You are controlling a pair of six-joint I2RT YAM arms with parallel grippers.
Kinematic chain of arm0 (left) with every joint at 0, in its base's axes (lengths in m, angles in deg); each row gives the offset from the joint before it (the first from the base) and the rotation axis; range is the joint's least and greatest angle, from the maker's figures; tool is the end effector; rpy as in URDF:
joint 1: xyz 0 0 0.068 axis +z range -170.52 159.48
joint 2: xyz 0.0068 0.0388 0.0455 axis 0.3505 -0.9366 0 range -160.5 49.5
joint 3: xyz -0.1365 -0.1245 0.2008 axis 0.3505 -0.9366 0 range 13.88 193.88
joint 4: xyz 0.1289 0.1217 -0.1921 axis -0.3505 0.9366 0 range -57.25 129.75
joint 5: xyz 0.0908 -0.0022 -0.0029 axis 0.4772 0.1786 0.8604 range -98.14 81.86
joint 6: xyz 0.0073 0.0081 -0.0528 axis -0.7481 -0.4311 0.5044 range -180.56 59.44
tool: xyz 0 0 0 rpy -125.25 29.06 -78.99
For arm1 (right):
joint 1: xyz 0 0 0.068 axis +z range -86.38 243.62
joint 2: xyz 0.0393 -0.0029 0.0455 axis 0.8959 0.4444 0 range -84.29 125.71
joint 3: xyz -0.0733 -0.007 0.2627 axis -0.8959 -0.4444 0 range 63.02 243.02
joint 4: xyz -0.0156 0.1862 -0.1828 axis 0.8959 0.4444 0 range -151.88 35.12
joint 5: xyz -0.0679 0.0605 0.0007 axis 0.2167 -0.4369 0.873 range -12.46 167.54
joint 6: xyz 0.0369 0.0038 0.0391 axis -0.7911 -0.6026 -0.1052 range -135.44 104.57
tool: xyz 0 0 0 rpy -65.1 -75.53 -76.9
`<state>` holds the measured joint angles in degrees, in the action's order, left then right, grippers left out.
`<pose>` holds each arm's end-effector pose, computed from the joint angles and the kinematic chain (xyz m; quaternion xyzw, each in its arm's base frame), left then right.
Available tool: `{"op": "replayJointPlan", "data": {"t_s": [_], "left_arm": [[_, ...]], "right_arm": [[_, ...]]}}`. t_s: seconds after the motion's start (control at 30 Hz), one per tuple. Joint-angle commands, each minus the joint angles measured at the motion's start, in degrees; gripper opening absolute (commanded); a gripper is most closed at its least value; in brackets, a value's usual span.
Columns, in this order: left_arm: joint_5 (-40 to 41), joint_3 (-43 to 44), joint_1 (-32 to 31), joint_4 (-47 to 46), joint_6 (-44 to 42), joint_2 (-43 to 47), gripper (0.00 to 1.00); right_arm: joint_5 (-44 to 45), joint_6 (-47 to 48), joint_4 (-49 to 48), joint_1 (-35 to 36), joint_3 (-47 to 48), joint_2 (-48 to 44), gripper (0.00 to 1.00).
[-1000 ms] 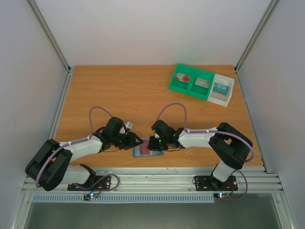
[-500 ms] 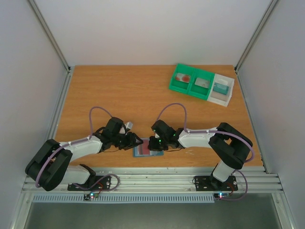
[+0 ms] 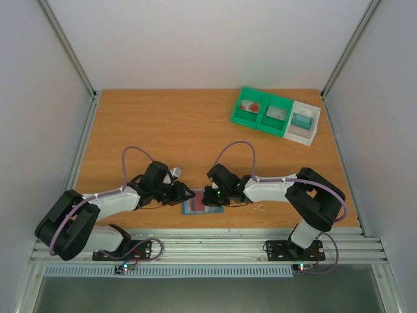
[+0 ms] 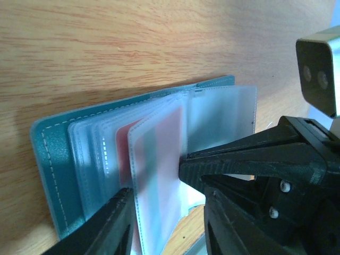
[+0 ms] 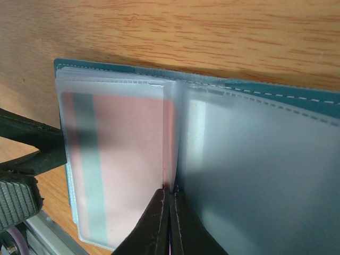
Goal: Take the credit cards out of the card holder
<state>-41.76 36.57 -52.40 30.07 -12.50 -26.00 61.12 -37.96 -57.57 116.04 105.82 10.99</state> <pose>0.1731 -0.1308 0.1307 -0.0290 0.9049 -0.4180 0.0754 0.1753 0.2442 0.1282 -0.2841 0.9058 0.2807 0.1412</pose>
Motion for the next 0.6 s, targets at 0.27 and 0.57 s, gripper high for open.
{"op": "replayJointPlan", "data": {"t_s": [0.27,0.57], "left_arm": [[-2.33,-0.36,0.15,-5.64,1.33,-0.53,0.2],[-4.04,0.67,0.15,-5.65,2.31,1.18,0.21]], "right_arm": [[-0.14,-1.85,-0.24,0.71,-2.15,-0.26,0.09],[-0.48,-2.6,-1.81,0.73,-1.97,-0.9,0.12]]}}
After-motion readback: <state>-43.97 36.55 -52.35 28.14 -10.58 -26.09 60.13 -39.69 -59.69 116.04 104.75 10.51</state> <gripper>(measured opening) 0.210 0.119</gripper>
